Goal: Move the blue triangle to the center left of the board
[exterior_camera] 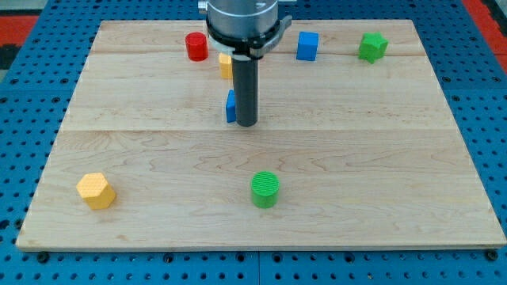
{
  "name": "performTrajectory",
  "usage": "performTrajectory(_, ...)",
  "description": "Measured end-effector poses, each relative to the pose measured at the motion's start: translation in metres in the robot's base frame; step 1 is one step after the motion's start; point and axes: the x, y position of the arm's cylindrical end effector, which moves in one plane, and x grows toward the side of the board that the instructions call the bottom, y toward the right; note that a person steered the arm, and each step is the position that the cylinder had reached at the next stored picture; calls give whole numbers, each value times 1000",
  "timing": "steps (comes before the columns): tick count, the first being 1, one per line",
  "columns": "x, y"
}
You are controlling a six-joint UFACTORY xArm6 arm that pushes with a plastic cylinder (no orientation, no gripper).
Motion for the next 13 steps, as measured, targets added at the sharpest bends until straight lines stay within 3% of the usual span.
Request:
performTrajectory(6, -22, 31)
performTrajectory(8, -22, -33)
performTrajectory(13, -22, -115)
